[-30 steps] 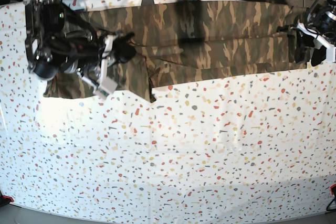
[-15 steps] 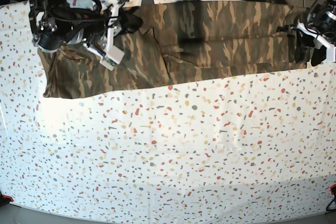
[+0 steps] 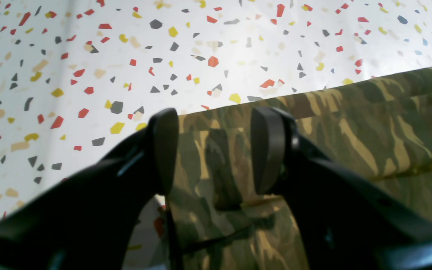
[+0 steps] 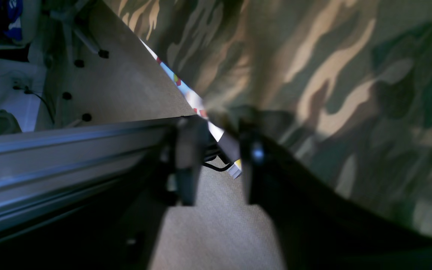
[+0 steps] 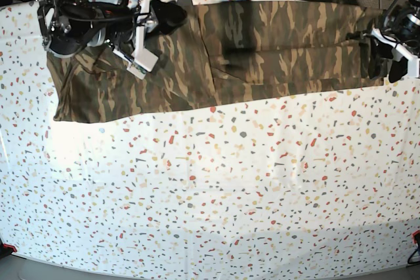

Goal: Fold the T-shirt properly
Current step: 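Grasp the shirt's side edge with the right gripper and fold it inward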

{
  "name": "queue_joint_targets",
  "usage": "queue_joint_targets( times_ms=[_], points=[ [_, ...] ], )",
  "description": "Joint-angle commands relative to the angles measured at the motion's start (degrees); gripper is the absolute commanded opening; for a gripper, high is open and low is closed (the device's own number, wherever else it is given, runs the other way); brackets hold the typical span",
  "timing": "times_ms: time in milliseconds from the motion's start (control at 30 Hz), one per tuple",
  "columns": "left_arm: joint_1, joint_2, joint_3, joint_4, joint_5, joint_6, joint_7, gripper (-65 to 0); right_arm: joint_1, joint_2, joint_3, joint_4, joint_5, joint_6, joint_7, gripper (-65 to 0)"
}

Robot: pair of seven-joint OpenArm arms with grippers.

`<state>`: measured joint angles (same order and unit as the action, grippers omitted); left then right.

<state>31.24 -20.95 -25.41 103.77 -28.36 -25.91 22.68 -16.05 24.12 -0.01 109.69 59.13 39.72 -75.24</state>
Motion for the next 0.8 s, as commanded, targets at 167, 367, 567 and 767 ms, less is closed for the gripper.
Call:
queue_joint_targets(
  times_ms=[167, 367, 567, 767],
  points=[
    [0.0, -0.8, -0.4, 0.9, -0.6, -0.2, -1.7, -34.7, 0.8, 0.5, 0.3, 1.1, 10.6, 0.3, 0.7, -39.3],
    [0.0, -0.8, -0.4, 0.9, -0.7, -0.2, -1.3, -34.8, 4.3, 0.5, 0.4, 1.1, 13.3, 0.3, 0.9, -39.4],
    [0.4, -0.8, -0.4, 1.0, -1.6, -0.7, -0.2, -35.9, 6.6, 0.5, 0.5, 1.1, 8.8, 0.3, 1.4, -43.0],
    [0.3, -0.8, -0.4, 1.0, -1.9, -1.3, 1.1, -35.7, 6.7, 0.5, 2.6, 1.1, 4.6, 0.3, 2.3, -44.2]
  ],
)
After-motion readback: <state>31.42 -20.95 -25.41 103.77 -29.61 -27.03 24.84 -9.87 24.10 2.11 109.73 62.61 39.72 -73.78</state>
